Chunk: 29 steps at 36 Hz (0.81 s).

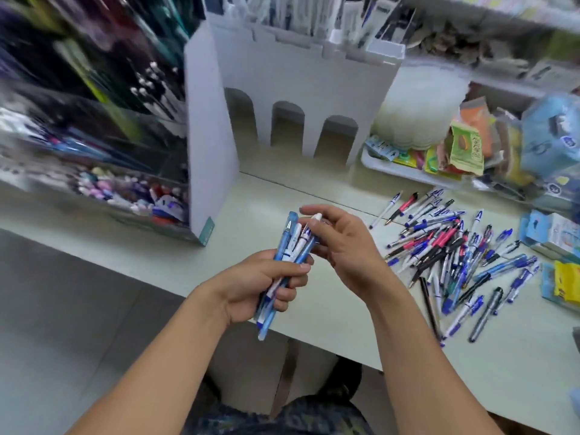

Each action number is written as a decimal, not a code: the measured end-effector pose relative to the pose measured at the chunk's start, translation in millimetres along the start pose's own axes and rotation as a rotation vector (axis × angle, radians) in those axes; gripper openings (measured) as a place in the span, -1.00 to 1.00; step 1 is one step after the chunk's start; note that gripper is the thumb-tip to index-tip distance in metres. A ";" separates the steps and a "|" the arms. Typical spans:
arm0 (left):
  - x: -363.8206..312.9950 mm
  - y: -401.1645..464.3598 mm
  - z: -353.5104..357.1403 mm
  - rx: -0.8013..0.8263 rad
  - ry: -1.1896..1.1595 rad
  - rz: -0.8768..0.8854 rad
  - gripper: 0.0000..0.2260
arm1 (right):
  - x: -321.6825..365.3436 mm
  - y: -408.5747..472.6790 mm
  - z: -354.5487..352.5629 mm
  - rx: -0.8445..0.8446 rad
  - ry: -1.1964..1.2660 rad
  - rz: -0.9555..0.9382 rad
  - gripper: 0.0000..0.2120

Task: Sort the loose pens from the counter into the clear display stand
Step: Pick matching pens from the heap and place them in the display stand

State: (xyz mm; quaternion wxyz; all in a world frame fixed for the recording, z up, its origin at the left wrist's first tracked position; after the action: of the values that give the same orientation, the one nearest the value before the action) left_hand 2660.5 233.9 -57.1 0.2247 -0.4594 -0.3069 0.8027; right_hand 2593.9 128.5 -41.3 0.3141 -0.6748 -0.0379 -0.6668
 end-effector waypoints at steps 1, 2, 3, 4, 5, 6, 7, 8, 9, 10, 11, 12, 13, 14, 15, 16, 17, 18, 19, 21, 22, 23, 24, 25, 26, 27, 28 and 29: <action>-3.4 -9.8 -15.8 0.018 -0.009 0.000 -0.97 | 1.0 -1.8 22.1 0.008 -0.021 -0.020 -0.84; -6.2 -19.7 -32.2 0.033 -0.015 -0.001 -0.95 | 1.2 -3.5 43.8 0.014 -0.054 -0.045 -0.84; -8.4 -30.9 -50.1 0.044 -0.021 0.001 -0.92 | 1.3 -5.8 66.0 0.021 -0.086 -0.066 -0.82; -11.0 -41.8 -68.4 0.046 -0.020 0.009 -0.91 | 1.3 -7.3 87.1 0.026 -0.110 -0.078 -0.81; -13.9 -51.0 -87.3 0.035 -0.007 0.022 -0.91 | 2.6 -8.7 106.9 0.027 -0.126 -0.087 -0.81; -16.7 -59.6 -105.4 0.013 0.015 0.037 -0.92 | 3.7 -9.7 125.5 0.031 -0.145 -0.093 -0.81; -19.5 -68.2 -122.7 -0.023 0.045 0.055 -0.93 | 5.6 -11.6 144.1 0.040 -0.175 -0.096 -0.82; -23.2 -76.6 -140.4 -0.072 0.085 0.085 -0.93 | 7.4 -13.2 162.3 0.044 -0.211 -0.105 -0.84; -28.3 -83.5 -157.0 -0.125 0.133 0.124 -0.94 | 10.3 -13.9 178.8 0.035 -0.249 -0.121 -0.87; -33.3 -88.9 -170.5 -0.172 0.177 0.163 -0.94 | 13.3 -12.9 192.0 0.010 -0.290 -0.148 -0.90; -38.1 -93.7 -182.3 -0.208 0.208 0.195 -0.94 | 17.6 -11.6 203.7 -0.027 -0.345 -0.184 -0.91; -42.7 -98.6 -192.7 -0.229 0.220 0.218 -0.94 | 22.5 -10.4 215.2 -0.068 -0.409 -0.226 -0.91; -46.8 -103.0 -200.8 -0.238 0.210 0.234 -0.93 | 28.2 -9.4 225.3 -0.107 -0.474 -0.268 -0.90; -50.5 -107.2 -207.3 -0.241 0.185 0.247 -0.93 | 33.9 -8.2 234.7 -0.133 -0.517 -0.307 -0.88; -54.7 -111.5 -213.3 -0.243 0.156 0.262 -0.94 | 40.1 -7.7 244.3 -0.144 -0.532 -0.342 -0.87; -59.0 -115.5 -218.7 -0.249 0.127 0.276 -0.93 | 45.8 -7.1 253.0 -0.142 -0.530 -0.378 -0.86; -63.2 -119.2 -224.6 -0.253 0.097 0.284 -0.91 | 51.6 -7.0 262.3 -0.134 -0.527 -0.409 -0.84; -66.9 -122.5 -230.8 -0.255 0.066 0.284 -0.89 | 56.1 -6.0 270.9 -0.126 -0.522 -0.430 -0.83; -70.1 -125.4 -237.0 -0.254 0.041 0.279 -0.88 | 59.3 -4.6 278.5 -0.118 -0.504 -0.434 -0.83; -76.2 -130.3 -249.2 -0.250 0.031 0.282 -0.91 | 61.7 0.5 290.3 -0.106 -0.472 -0.412 -0.85; -79.9 -132.4 -254.9 -0.248 0.047 0.288 -0.94 | 61.8 4.6 294.1 -0.109 -0.491 -0.402 -0.84; -83.3 -134.1 -260.3 -0.245 0.076 0.296 -0.93 | 61.3 9.4 297.3 -0.108 -0.528 -0.390 -0.83; -86.3 -135.3 -265.4 -0.245 0.108 0.305 -0.90 | 60.7 14.1 300.9 -0.097 -0.562 -0.374 -0.81; -89.1 -136.0 -270.3 -0.246 0.131 0.313 -0.88 | 60.0 18.5 305.3 -0.076 -0.590 -0.359 -0.78; -91.9 -136.6 -274.9 -0.252 0.143 0.318 -0.87 | 59.9 22.1 310.4 -0.049 -0.612 -0.357 -0.76; -94.0 -136.5 -279.8 -0.256 0.145 0.316 -0.86 | 59.8 25.7 315.2 -0.027 -0.624 -0.360 -0.75; -95.5 -135.9 -284.1 -0.256 0.134 0.302 -0.85 | 59.6 29.4 319.4 -0.013 -0.619 -0.359 -0.74; -97.2 -135.6 -288.3 -0.248 0.108 0.283 -0.83 | 60.3 32.4 323.2 -0.006 -0.583 -0.353 -0.74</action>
State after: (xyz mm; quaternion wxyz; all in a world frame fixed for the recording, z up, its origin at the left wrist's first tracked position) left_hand 2969.9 350.3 -16.4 0.0673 -0.5644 -0.3235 0.7565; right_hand 2898.8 233.8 30.2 0.1678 -0.8208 -0.2405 -0.4901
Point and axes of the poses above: each hand's wrist, its own y-axis towards the middle knuckle, its own z-axis out of the palm, x = y × z, the point moved 8 cm from there along y, towards the middle knuckle, and after that the axes turned 9 degrees about -x, right-handed, at the moved point
